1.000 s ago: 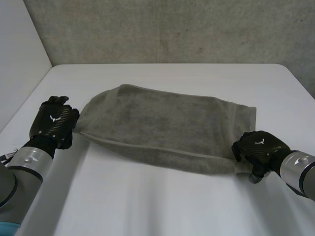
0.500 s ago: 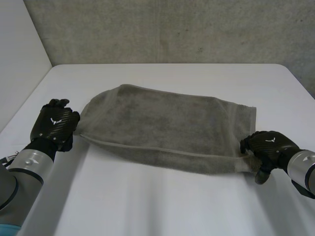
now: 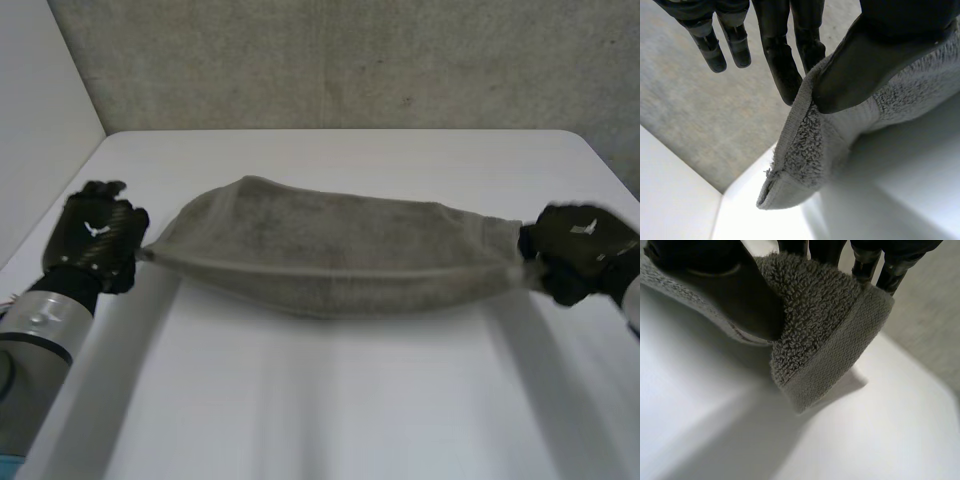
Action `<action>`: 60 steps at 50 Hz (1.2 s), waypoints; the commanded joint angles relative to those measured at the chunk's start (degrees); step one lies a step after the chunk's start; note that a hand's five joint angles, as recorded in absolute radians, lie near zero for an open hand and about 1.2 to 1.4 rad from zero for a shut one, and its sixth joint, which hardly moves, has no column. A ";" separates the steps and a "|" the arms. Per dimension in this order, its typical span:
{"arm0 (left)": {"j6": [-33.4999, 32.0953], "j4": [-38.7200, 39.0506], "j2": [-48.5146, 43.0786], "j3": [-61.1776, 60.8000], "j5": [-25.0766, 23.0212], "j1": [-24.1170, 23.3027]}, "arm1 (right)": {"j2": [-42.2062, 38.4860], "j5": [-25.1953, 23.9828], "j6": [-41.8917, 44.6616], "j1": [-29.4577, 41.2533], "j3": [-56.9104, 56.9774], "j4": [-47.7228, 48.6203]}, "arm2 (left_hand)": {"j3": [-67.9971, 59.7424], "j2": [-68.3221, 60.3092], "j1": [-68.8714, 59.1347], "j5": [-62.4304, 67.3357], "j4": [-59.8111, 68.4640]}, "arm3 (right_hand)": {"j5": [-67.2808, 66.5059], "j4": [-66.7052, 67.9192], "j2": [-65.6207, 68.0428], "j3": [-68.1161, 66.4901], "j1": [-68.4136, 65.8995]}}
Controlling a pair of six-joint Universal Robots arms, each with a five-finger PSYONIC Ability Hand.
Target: Fold the towel.
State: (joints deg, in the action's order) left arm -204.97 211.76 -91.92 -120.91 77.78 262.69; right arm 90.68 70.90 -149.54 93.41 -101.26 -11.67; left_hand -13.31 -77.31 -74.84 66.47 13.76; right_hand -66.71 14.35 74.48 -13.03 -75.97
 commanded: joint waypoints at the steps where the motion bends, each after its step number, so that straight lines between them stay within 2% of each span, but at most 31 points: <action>1: 0.19 -4.51 9.80 0.85 -2.27 3.17 | 12.39 -1.64 -0.05 -0.69 3.17 -2.30 | 3.31 -2.69 -5.16 3.53 -3.76 | -3.29 -4.35 5.52 3.03 -4.03; 7: 0.63 -9.16 17.99 3.75 -3.25 3.80 | 15.05 -2.17 0.04 -0.69 6.08 -3.36 | 3.31 -2.69 -5.16 3.53 -3.76 | -3.29 -4.35 5.52 3.03 -4.03; 15: 0.71 -11.90 18.97 4.81 -3.25 3.88 | 12.94 -2.26 3.47 -1.39 7.66 -5.73 | 3.31 -2.69 -5.16 3.53 -3.76 | -3.29 -4.35 5.52 3.03 -4.03; 21: 0.71 -11.81 17.38 4.46 -3.25 4.06 | 7.41 -2.17 10.05 -2.63 5.29 -7.66 | 3.31 -2.69 -5.16 3.53 -3.76 | -3.29 -4.35 5.52 3.03 -4.03; 25: 0.63 -11.37 14.14 4.98 -3.33 4.06 | 5.29 -1.73 10.15 -2.18 5.29 -7.31 | 3.31 -2.69 -5.16 3.53 -3.76 | -3.29 -4.35 5.52 3.03 -4.03; 27: 0.80 -11.28 12.29 5.69 -3.25 4.15 | 2.48 -1.47 9.97 -1.83 6.17 -7.31 | 3.31 -2.69 -5.16 3.53 -3.76 | -3.29 -4.35 5.52 3.03 -4.03; 29: 1.07 -11.28 9.39 7.18 -2.98 4.15 | -4.26 -1.38 9.10 -0.52 9.49 -7.14 | 3.31 -2.69 -5.16 3.53 -3.76 | -3.29 -4.35 5.52 3.03 -4.03; 31: 2.20 -11.54 0.56 12.60 -1.93 2.57 | -7.33 -0.94 7.96 0.62 11.77 -6.70 | 3.31 -2.69 -5.16 3.53 -3.76 | -3.29 -4.35 5.52 3.03 -4.03; 32: 2.21 -11.55 0.51 12.63 -1.93 2.56 | -10.32 0.02 6.39 2.02 14.49 -6.17 | 3.31 -2.69 -5.16 3.53 -3.76 | -3.29 -4.35 5.52 3.03 -4.03; 34: 3.78 -12.42 -8.41 21.46 1.30 -0.84 | -13.49 1.25 4.98 3.60 18.08 -5.47 | 3.31 -2.69 -5.16 3.53 -3.76 | -3.29 -4.35 5.52 3.03 -4.03; 35: 3.79 -12.42 -8.46 21.51 1.32 -0.86 | -13.52 1.26 4.96 3.62 18.12 -5.46 | 3.31 -2.69 -5.16 3.53 -3.76 | -3.29 -4.35 5.52 3.03 -4.03; 36: 4.40 -13.38 -12.55 26.99 3.93 -2.78 | -16.56 3.00 3.57 5.53 22.47 -4.68 | 3.31 -2.69 -5.16 3.53 -3.76 | -3.29 -4.35 5.52 3.03 -4.03; 37: 4.41 -13.39 -12.59 27.05 3.96 -2.80 | -19.46 5.02 2.16 7.29 27.47 -3.72 | 3.31 -2.69 -5.16 3.53 -3.76 | -3.29 -4.35 5.52 3.03 -4.03; 38: 4.41 -14.87 -16.15 33.23 6.83 -4.19 | -19.49 5.04 2.15 7.31 27.52 -3.71 | 3.31 -2.69 -5.16 3.53 -3.76 | -3.29 -4.35 5.52 3.03 -4.03; 39: 4.75 -17.15 -18.97 39.99 9.21 -5.33 | -21.93 6.87 0.85 8.70 32.83 -2.66 | 3.31 -2.69 -5.16 3.53 -3.76 | -3.29 -4.35 5.52 3.03 -4.03; 40: 4.76 -17.17 -19.00 40.05 9.23 -5.35 | -23.26 8.19 -0.73 9.58 38.02 -1.26 | 3.31 -2.69 -5.16 3.53 -3.76 | -3.29 -4.35 5.52 3.03 -4.03; 41: 5.02 -19.96 -20.74 47.02 11.24 -6.22 | -23.27 8.20 -0.75 9.59 38.07 -1.25 | 3.31 -2.69 -5.16 3.53 -3.76 | -3.29 -4.35 5.52 3.03 -4.03; 42: 5.63 -22.51 -21.63 53.70 12.56 -6.57 | -23.71 9.25 -2.40 9.85 42.94 0.67 | 3.31 -2.69 -5.16 3.53 -3.76 | -3.29 -4.35 5.52 3.03 -4.03; 45: 7.13 -24.64 -21.81 60.27 13.01 -6.93 | -22.67 10.05 -7.14 9.86 50.17 6.37 | 3.31 -2.69 -5.16 3.53 -3.76 | -3.29 -4.35 5.52 3.03 -4.03; 47: 11.59 -26.22 -21.29 70.33 13.01 -7.45 | -21.00 10.57 -9.60 9.68 51.76 9.53 | 3.31 -2.69 -5.16 3.53 -3.76 | -3.29 -4.35 5.52 3.03 -4.03; 52: 16.88 -26.22 -19.80 76.61 13.36 -7.28 | -17.12 11.01 -13.76 9.51 51.43 15.19 | 3.31 -2.69 -5.16 3.53 -3.76 | -3.29 -4.35 5.52 3.03 -4.03; 56: 17.33 -26.14 -19.44 76.18 12.66 -6.40 | -16.24 10.14 -13.67 9.24 47.14 15.01 | 3.31 -2.69 -5.16 3.53 -3.76 | -3.29 -4.35 5.52 3.03 -4.03; 60: 17.24 -25.70 -19.44 70.58 12.31 -4.48 | -15.36 9.61 -13.41 9.24 41.67 15.19 | 3.31 -2.69 -5.16 3.53 -3.76 | -3.29 -4.35 5.52 3.03 -4.03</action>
State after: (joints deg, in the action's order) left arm -188.09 185.29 -112.27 -44.32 91.07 255.89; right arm 74.16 81.57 -163.57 102.83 -52.07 3.77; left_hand -13.31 -77.39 -75.00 66.48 13.76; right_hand -67.20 14.35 75.32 -13.03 -76.42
